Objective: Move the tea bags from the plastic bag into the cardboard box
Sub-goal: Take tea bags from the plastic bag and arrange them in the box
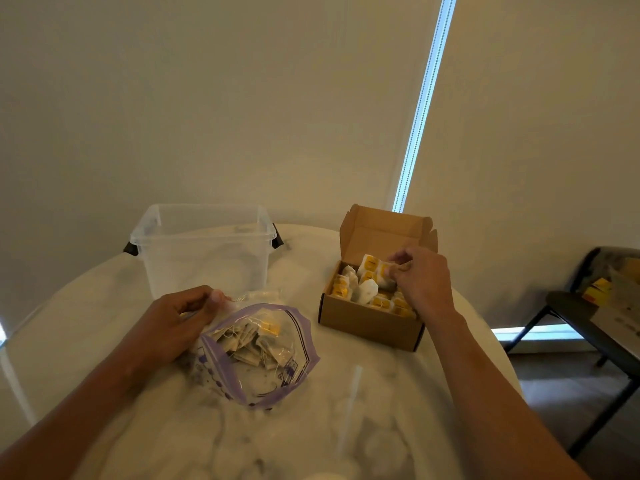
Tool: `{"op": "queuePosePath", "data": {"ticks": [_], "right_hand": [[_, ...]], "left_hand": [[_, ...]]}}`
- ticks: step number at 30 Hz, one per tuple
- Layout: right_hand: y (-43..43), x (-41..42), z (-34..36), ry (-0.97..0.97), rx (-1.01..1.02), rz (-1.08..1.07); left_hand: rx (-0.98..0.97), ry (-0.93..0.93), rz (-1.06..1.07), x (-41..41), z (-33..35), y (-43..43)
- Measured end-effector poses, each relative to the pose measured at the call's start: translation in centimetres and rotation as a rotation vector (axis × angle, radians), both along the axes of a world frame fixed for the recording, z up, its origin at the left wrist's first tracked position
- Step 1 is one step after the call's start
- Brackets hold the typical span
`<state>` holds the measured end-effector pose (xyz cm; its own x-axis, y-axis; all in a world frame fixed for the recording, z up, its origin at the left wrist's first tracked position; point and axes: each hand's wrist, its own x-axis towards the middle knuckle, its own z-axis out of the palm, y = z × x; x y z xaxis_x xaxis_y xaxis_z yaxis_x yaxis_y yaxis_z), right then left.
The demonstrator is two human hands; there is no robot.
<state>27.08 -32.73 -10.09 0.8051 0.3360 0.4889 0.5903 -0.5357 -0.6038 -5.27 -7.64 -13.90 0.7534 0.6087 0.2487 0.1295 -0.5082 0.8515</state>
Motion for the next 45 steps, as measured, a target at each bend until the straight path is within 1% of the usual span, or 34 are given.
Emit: {"op": "queuePosePath", "data": {"ticks": [3,5,6,7,8,10,11,12,13,16,17,20,22,24,26,28,30,32,34,36,42,45], "right_hand": [[-0.2,-0.5,0.5,-0.099,0.033,0.003],[-0.2,-2.6,2.0,-0.205,0.099,0.102],[-0.1,-4.3,2.8,-0.224,0.138,0.189],[0.0,-6.4,3.6,-0.196,0.157,0.307],[0.1,-8.7,4.2,-0.115,0.139,0.465],[0.7,-13.5,4.6,0.127,-0.002,0.815],[1.3,-15.4,4.2,0.187,-0.088,0.947],[2.0,-16.9,3.5,0.174,-0.15,1.029],[2.8,-17.8,2.7,0.102,-0.192,1.058],[5.0,-18.9,0.0,-0.25,-0.315,1.001],[5.5,-18.9,-0.5,-0.321,-0.357,0.952],[5.9,-18.6,-0.7,-0.373,-0.42,0.778],[5.8,-18.4,-0.6,-0.394,-0.434,0.704],[5.7,-18.7,-0.3,-0.411,-0.501,0.659],[5.7,-18.9,-0.4,-0.414,-0.523,0.635],[6.0,-18.7,-0.8,-0.47,-0.509,0.627],[6.2,-18.3,-1.2,-0.508,-0.441,0.637],[6.2,-17.7,-1.4,-0.469,-0.328,0.667],[5.6,-17.2,-1.1,-0.383,-0.204,0.711],[4.6,-16.6,-0.8,-0.234,-0.075,0.778],[3.1,-14.7,0.1,0.242,0.225,0.793],[2.7,-13.8,0.3,0.393,0.282,0.77]], "left_hand": [[-0.001,0.007,0.005,0.0,-0.1,0.1],[-0.007,-0.013,0.006,0.1,-0.1,0.2],[-0.013,-0.02,0.007,0.1,-0.1,0.2],[-0.019,-0.022,0.007,0.2,-0.1,0.1],[-0.026,-0.021,0.006,0.2,-0.1,0.0],[-0.035,-0.029,0.005,0.2,-0.2,0.0],[-0.037,-0.035,0.005,0.1,-0.2,0.0],[-0.036,-0.042,0.002,0.1,-0.1,-0.1],[-0.029,-0.049,-0.005,0.1,-0.1,-0.1],[-0.008,-0.045,-0.012,0.1,-0.1,-0.1],[-0.007,-0.036,-0.015,0.0,-0.1,-0.1],[-0.004,-0.008,-0.034,0.0,-0.1,-0.2],[-0.007,-0.014,-0.04,0.0,0.1,-0.5],[-0.032,-0.023,-0.037,0.0,0.3,-0.8],[-0.04,-0.021,-0.037,0.1,0.4,-0.9],[-0.04,-0.02,-0.029,0.1,0.4,-0.9],[-0.04,-0.029,-0.019,0.1,0.4,-0.7],[-0.04,-0.04,-0.018,0.1,0.0,-0.3],[-0.026,-0.046,-0.019,0.0,-0.3,0.1],[-0.045,-0.049,-0.019,0.0,-0.3,0.3],[-0.139,-0.096,-0.021,0.2,0.0,0.3],[-0.157,-0.105,-0.012,0.1,-0.3,0.7]]}}
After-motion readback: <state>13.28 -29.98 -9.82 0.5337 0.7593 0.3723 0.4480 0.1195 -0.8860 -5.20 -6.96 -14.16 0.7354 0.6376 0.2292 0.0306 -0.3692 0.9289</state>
